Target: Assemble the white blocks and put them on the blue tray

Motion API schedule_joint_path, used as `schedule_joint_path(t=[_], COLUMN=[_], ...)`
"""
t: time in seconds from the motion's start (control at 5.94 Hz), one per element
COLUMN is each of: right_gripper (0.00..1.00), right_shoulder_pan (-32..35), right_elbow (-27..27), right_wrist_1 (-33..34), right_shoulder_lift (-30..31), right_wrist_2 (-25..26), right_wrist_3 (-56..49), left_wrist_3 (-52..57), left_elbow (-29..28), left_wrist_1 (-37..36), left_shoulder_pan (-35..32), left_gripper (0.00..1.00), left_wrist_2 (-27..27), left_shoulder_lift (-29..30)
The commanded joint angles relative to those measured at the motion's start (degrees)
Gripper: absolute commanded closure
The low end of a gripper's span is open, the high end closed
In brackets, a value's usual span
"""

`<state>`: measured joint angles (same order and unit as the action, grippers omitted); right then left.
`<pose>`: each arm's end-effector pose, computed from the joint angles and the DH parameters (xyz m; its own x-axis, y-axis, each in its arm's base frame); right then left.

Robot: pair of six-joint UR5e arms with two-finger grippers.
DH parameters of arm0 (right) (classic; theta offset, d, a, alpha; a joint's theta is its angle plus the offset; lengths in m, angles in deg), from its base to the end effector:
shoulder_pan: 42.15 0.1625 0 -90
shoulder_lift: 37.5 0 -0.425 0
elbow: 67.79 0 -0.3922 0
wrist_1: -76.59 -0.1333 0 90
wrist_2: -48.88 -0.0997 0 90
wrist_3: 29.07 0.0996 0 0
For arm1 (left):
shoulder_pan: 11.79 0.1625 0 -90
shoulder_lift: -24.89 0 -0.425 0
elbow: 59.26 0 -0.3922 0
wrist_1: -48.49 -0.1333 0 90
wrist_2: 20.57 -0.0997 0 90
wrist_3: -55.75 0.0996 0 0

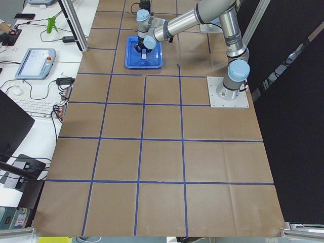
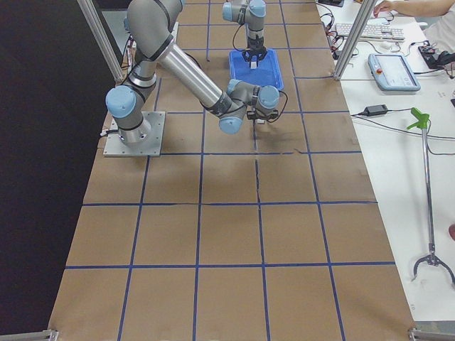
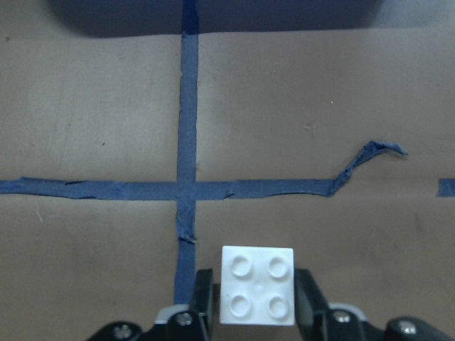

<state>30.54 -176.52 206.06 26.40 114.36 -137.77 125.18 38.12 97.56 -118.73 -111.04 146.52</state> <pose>0.0013 -0.5827 0.1681 -0.0058 -0.9990 0.0440 -0.9068 -0.0133 -0.4213 -0.3105 -0.5647 0.1813 -0.0635 0.9974 -0.0342 0.9980 0.0634 -0.0041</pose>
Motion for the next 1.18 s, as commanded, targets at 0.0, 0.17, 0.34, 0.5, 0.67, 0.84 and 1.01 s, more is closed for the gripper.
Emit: schedule_joint_path(t=[0.0, 0.17, 0.34, 0.5, 0.67, 0.84, 1.01], right_gripper=[0.64, 0.67, 0.67, 0.67, 0.67, 0.67, 0.67], right_shoulder_pan=[0.0, 0.0, 0.0, 0.0, 0.1, 1.1, 3.7], right_elbow=[0.7, 2.9, 4.8, 5.2, 4.9, 4.6, 4.5], right_wrist_1=[0.4, 0.1, -0.7, -4.4, -8.3, -9.2, -9.1], right_shoulder_lift=[0.1, 0.3, 0.8, 3.7, 7.6, 9.9, 10.8], right_wrist_2=[0.0, 0.3, 0.5, 0.4, 0.4, 0.2, -2.3], right_wrist_3=[-0.1, 0.1, 0.7, 0.8, 0.7, 0.9, 5.8], left_wrist_3=[-0.1, 0.0, -0.3, -2.0, -4.0, -7.3, -9.1], left_elbow=[0.1, 0.0, -1.2, -2.6, -4.1, -5.1, -6.4], left_wrist_1=[-0.4, 0.0, 2.6, 9.0, 14.6, 19.5, 28.6], left_shoulder_pan=[-1.0, -1.0, -1.4, -1.3, -0.9, 0.1, 2.3], left_gripper=[0.01, 0.01, 0.01, 0.01, 0.01, 0.01, 0.01], left_wrist_2=[0.1, -0.1, -0.4, -0.5, -0.5, -0.5, -0.4], left_shoulder_lift=[0.4, -0.5, -3.0, -7.4, -12.6, -18.0, -23.2])
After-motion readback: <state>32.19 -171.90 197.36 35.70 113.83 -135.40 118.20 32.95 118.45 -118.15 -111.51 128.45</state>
